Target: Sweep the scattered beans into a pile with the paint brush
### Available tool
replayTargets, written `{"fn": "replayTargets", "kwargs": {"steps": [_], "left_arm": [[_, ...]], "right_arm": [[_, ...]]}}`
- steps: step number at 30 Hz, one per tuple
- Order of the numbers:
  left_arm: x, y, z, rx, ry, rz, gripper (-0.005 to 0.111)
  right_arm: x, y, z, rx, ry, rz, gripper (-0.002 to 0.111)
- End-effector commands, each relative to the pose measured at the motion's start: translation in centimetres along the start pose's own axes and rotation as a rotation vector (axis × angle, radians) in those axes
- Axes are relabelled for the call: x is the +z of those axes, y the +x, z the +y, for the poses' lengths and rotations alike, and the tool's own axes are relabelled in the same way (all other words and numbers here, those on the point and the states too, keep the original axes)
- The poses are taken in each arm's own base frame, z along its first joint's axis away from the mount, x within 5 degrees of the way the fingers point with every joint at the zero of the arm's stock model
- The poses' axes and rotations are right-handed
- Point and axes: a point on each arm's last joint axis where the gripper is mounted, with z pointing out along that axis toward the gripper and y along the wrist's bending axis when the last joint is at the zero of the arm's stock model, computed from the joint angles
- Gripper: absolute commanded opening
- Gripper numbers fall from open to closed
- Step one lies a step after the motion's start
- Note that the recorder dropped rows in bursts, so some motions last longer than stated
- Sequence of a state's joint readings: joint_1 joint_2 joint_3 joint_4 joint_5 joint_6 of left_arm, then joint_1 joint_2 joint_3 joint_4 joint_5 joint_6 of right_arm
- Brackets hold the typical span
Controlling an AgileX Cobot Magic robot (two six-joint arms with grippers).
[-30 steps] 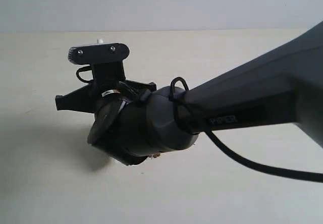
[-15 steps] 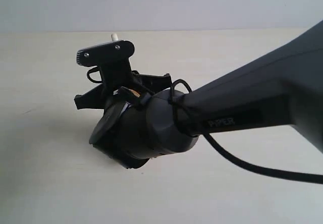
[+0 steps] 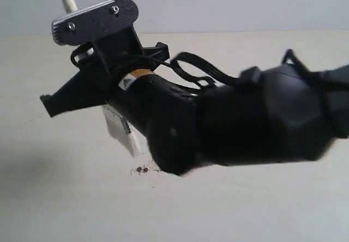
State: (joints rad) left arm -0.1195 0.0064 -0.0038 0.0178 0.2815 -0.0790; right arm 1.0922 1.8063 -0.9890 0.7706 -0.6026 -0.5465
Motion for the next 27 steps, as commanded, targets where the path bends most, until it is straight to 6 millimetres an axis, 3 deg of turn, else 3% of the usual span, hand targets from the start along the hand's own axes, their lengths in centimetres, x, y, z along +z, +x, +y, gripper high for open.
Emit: {"fn": "replayTargets", "kwargs": {"steps": [1, 5, 11, 20, 27], "left_arm": [[0.0, 0.0, 0.0, 0.008, 0.002, -0.008, 0.000], [0.0, 0.0, 0.0, 0.008, 0.002, -0.008, 0.000], [0.0, 0.0, 0.0, 0.008, 0.002, -0.008, 0.000], [0.0, 0.0, 0.0, 0.008, 0.002, -0.008, 0.000], [0.0, 0.0, 0.0, 0.008, 0.002, -0.008, 0.000]], "right_arm": [[-4.0, 0.8, 0.3, -0.093, -0.324, -0.130, 0.000], [-6.5, 3.0, -1.6, 0.018, -0.445, -0.217, 0.000], [-6.4, 5.4, -5.1, 0.089, -0.378, -0.214, 0.000], [-4.1, 8.6, -5.4, 0.265, -0.412, -0.124, 0.000], [-3.1, 10.0, -5.7, 0.255, -0.368, -0.093, 0.000]]}}
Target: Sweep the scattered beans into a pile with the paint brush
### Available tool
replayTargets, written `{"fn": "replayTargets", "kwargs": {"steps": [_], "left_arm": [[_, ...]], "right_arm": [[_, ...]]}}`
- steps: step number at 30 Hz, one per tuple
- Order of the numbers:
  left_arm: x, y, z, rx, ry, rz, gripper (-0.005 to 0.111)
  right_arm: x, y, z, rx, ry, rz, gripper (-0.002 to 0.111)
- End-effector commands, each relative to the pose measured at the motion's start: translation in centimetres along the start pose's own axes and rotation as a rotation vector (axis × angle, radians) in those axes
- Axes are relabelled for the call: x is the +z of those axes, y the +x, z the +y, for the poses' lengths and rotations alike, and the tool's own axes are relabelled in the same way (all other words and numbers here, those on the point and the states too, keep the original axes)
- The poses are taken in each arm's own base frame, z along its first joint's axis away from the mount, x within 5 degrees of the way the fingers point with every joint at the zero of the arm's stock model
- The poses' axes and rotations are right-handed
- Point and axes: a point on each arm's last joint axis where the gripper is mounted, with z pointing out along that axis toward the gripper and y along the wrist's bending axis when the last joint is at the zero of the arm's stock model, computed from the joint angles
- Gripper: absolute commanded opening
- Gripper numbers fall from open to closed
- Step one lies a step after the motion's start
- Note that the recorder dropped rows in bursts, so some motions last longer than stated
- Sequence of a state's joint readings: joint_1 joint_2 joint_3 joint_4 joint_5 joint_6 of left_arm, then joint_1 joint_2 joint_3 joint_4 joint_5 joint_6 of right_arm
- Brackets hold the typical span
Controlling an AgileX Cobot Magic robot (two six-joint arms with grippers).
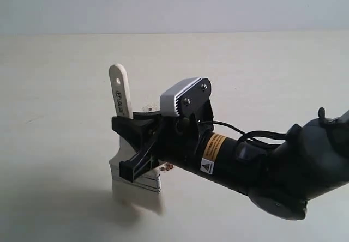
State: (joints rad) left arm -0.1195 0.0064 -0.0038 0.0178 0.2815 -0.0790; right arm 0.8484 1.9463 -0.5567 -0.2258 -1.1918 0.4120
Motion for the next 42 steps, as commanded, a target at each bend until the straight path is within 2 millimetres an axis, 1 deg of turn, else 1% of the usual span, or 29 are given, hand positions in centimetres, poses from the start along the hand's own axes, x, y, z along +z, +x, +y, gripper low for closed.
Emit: {"fn": "replayTargets", "kwargs": {"steps": [1, 6, 8, 10, 15, 20, 22, 24, 28, 32, 33, 34, 35, 39, 40, 41, 42], "left_arm": [[0.0, 0.0, 0.0, 0.008, 0.002, -0.008, 0.000], [0.0, 0.0, 0.0, 0.008, 0.002, -0.008, 0.000], [0.0, 0.0, 0.0, 0.008, 0.002, -0.008, 0.000], [0.0, 0.0, 0.0, 0.008, 0.002, -0.008, 0.000], [0.0, 0.0, 0.0, 0.008, 0.002, -0.008, 0.000], [0.0, 0.0, 0.0, 0.008, 0.002, -0.008, 0.000], [0.0, 0.0, 0.0, 0.008, 0.002, -0.008, 0.000], [0.0, 0.0, 0.0, 0.008, 0.002, -0.008, 0.000], [0.0, 0.0, 0.0, 0.008, 0.002, -0.008, 0.000], [0.0, 0.0, 0.0, 0.008, 0.002, -0.008, 0.000], [0.0, 0.0, 0.0, 0.008, 0.002, -0.008, 0.000], [0.0, 0.0, 0.0, 0.008, 0.002, -0.008, 0.000], [0.0, 0.0, 0.0, 0.008, 0.002, -0.008, 0.000], [0.0, 0.0, 0.0, 0.008, 0.002, -0.008, 0.000], [0.0, 0.0, 0.0, 0.008, 0.002, -0.008, 0.000], [0.0, 0.0, 0.0, 0.008, 0.002, -0.008, 0.000], [0.0, 0.0, 0.0, 0.008, 0.002, -0.008, 0.000]], "right_arm": [[0.2, -0.1, -0.7, -0.016, 0.042, -0.038, 0.000], [0.1, -0.3, -1.6, -0.078, 0.146, -0.068, 0.000], [0.1, -0.4, -1.8, -0.106, 0.160, -0.070, 0.000], [0.1, -0.4, -2.0, -0.108, 0.183, -0.076, 0.000], [-0.3, -0.8, -3.2, -0.110, 0.325, -0.112, 0.000], [-0.5, -1.3, -4.2, -0.121, 0.344, -0.120, 0.000], [-0.5, -1.3, -4.2, -0.095, 0.343, -0.125, 0.000], [-0.4, -1.4, -3.9, -0.106, 0.318, -0.124, 0.000], [-0.4, -2.5, -2.5, -0.137, 0.201, -0.138, 0.000], [-0.9, -4.5, -1.5, -0.125, 0.160, -0.201, 0.000], [-1.2, -5.7, -0.9, -0.133, 0.145, -0.241, 0.000], [-1.4, -6.2, -0.7, -0.142, 0.146, -0.242, 0.000], [-1.7, -6.6, -0.5, -0.167, 0.159, -0.192, 0.000], [-2.8, -6.9, -0.2, -0.251, 0.230, 0.042, 0.000], [-3.5, -7.2, -0.2, -0.276, 0.270, 0.117, 0.000], [-4.3, -7.7, -0.6, -0.251, 0.358, 0.159, 0.000], [-5.0, -8.4, -0.8, -0.254, 0.426, 0.159, 0.000]]}}
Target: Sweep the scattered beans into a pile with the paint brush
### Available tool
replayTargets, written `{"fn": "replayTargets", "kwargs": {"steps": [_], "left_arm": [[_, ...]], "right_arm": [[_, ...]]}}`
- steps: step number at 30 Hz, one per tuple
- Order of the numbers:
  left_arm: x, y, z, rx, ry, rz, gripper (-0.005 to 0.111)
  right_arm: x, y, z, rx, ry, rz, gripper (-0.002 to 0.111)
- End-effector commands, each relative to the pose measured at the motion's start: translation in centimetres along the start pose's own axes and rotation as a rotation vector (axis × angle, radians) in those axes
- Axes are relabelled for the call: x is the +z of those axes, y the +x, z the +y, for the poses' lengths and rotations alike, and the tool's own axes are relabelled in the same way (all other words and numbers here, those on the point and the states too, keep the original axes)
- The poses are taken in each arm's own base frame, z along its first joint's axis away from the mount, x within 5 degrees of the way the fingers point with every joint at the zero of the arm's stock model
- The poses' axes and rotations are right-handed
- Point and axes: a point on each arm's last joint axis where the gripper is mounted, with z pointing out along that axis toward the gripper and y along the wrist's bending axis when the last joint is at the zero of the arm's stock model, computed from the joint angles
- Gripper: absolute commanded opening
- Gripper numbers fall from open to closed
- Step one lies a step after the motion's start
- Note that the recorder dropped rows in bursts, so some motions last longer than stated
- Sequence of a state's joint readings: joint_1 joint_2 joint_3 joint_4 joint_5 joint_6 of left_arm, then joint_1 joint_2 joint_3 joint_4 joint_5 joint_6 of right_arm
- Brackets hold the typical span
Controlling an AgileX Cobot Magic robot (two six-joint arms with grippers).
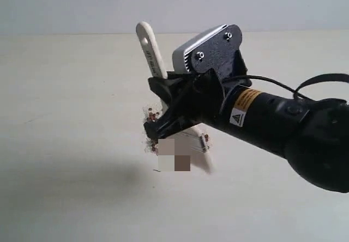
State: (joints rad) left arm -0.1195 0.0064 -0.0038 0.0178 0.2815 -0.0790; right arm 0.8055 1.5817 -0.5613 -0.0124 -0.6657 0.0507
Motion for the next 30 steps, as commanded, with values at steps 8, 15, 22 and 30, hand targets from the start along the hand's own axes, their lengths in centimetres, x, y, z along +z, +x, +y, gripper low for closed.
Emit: {"fn": "replayTargets", "kwargs": {"steps": [8, 15, 22, 30], "left_arm": [[0.0, 0.0, 0.0, 0.008, 0.002, -0.008, 0.000], [0.0, 0.0, 0.0, 0.008, 0.002, -0.008, 0.000], [0.0, 0.0, 0.0, 0.008, 0.002, -0.008, 0.000], [0.0, 0.0, 0.0, 0.008, 0.002, -0.008, 0.000]], "right_arm": [[-4.5, -1.1, -4.9, 0.134, 0.608, 0.172, 0.000], [-4.7, 0.9, -2.6, 0.023, 0.967, 0.121, 0.000], [0.0, 5.2, 0.8, 0.012, 0.999, 0.146, 0.000], [6.6, 5.1, 3.1, -0.103, 0.973, 0.187, 0.000]]}}
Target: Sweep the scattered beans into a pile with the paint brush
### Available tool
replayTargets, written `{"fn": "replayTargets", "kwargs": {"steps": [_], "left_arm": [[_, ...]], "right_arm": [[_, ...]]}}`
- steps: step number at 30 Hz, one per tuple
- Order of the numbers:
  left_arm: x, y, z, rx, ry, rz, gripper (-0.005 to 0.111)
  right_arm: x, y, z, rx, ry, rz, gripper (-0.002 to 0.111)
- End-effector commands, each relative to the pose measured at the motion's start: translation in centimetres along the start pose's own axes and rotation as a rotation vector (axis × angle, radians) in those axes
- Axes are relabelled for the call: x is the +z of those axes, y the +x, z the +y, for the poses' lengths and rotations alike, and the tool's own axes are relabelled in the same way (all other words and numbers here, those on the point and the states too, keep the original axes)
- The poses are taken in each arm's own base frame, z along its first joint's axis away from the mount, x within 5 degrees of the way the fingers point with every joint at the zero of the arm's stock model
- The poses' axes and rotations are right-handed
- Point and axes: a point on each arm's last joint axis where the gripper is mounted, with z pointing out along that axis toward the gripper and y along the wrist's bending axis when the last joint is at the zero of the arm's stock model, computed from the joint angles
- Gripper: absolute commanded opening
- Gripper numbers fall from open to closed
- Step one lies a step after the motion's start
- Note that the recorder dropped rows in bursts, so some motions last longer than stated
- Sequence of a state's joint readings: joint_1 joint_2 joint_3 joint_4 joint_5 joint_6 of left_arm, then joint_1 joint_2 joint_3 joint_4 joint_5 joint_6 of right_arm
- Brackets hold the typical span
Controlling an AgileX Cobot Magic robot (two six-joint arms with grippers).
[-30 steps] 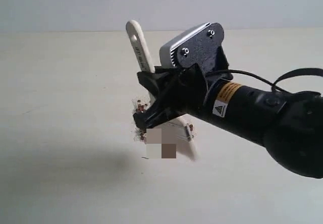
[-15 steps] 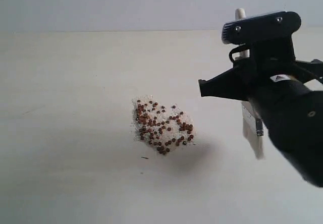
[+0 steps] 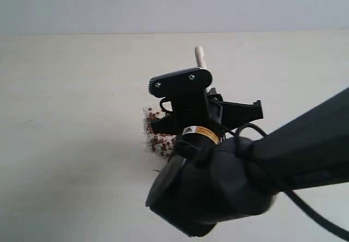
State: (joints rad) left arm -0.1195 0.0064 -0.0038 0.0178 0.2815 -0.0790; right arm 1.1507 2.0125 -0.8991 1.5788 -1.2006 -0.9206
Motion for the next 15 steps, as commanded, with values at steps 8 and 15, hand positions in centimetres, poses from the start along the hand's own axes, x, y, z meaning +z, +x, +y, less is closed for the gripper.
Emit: {"fn": "replayTargets", "kwargs": {"steps": [8, 15], "left_arm": [[0.0, 0.0, 0.0, 0.008, 0.002, -0.008, 0.000], [0.0, 0.0, 0.0, 0.008, 0.002, -0.008, 0.000]], "right_arm": [[1.5, -1.0, 5.9, -0.032, -0.047, -0.103, 0.000], [1.1, -3.5, 6.5, -0.024, -0.051, -0.123, 0.000]]}}
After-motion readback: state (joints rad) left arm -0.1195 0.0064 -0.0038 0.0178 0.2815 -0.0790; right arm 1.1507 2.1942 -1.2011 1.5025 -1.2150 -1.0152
